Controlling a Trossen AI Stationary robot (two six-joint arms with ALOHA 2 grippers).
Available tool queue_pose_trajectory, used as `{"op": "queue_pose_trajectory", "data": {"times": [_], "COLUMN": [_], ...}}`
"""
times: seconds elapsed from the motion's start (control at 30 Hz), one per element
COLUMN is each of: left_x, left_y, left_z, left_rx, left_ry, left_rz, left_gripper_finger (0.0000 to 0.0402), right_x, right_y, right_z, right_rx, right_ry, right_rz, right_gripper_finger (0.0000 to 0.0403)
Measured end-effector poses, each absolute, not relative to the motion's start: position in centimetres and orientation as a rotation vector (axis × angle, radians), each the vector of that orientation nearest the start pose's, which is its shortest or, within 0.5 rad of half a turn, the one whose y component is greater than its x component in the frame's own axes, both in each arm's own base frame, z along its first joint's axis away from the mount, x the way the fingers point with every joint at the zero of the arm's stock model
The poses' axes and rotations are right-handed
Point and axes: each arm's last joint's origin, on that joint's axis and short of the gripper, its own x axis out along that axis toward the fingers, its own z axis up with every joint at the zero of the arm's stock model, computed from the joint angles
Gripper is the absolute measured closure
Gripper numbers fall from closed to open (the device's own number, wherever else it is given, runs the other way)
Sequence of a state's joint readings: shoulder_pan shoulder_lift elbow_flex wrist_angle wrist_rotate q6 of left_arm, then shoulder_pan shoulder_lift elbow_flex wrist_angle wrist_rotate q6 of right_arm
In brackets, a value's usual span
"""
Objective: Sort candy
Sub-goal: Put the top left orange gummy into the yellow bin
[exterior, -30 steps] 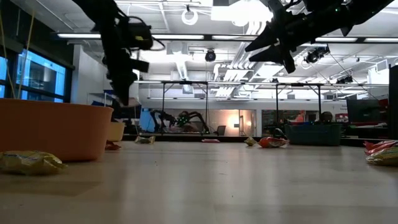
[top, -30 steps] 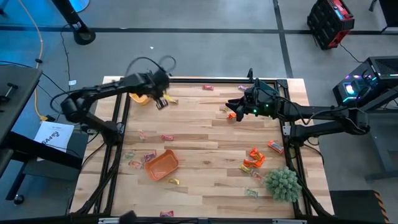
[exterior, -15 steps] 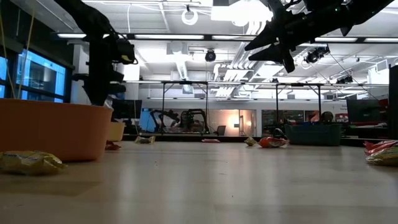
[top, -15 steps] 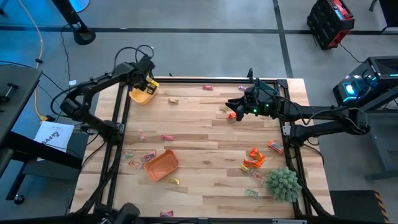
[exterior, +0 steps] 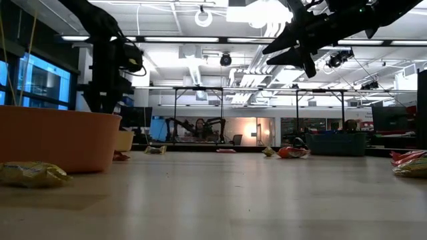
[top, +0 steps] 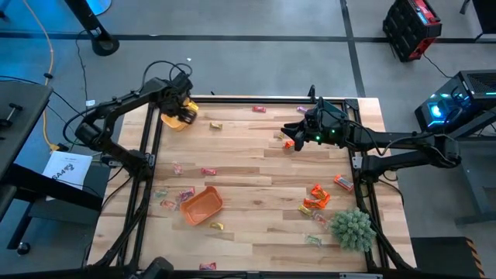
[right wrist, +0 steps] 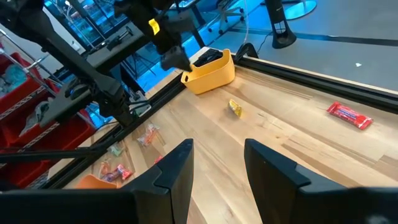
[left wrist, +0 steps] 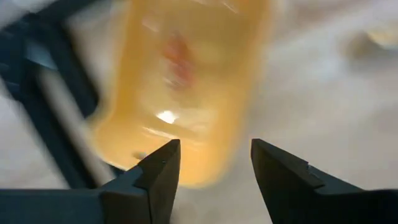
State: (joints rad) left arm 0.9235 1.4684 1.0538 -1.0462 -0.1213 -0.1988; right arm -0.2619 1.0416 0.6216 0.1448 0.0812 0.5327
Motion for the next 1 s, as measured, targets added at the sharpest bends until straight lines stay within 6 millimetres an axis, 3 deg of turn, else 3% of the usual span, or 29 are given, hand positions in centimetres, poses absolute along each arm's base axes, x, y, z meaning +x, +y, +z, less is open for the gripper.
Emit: {"op": "queue_pose_trajectory", "data": {"times": [0.1,0.27,0.47,0.63,0.73,1.0], "left_x": [15.5,16.9,18.4,18.0,17.3,16.6], "left_y": [18.7,14.3,8.3,4.0,2.4,2.0], "left_z": [23.1,24.3,25.7,22.9,20.7,15.4], "left_rx": [-0.791,-0.723,-0.727,-0.846,-0.907,-1.113], "left_ry": [1.354,1.47,1.39,1.388,1.397,1.186], "left_rz": [0.883,0.776,0.864,1.023,1.135,1.261], "left_gripper_finger": [0.0209,0.0217,0.022,0.022,0.022,0.022], "right_x": [21.9,21.9,21.9,21.9,21.9,22.0], "right_y": [-6.1,-6.1,-6.1,-6.1,-6.1,-6.1], "right_z": [26.0,26.0,26.0,26.0,26.0,26.0], "right_rx": [0.549,0.55,0.558,0.557,0.558,0.583], "right_ry": [0.178,0.178,0.177,0.177,0.177,0.174], "right_rz": [-0.407,-0.407,-0.408,-0.408,-0.408,-0.406], "right_gripper_finger": [0.0265,0.0265,0.0265,0.0265,0.0265,0.0265]}}
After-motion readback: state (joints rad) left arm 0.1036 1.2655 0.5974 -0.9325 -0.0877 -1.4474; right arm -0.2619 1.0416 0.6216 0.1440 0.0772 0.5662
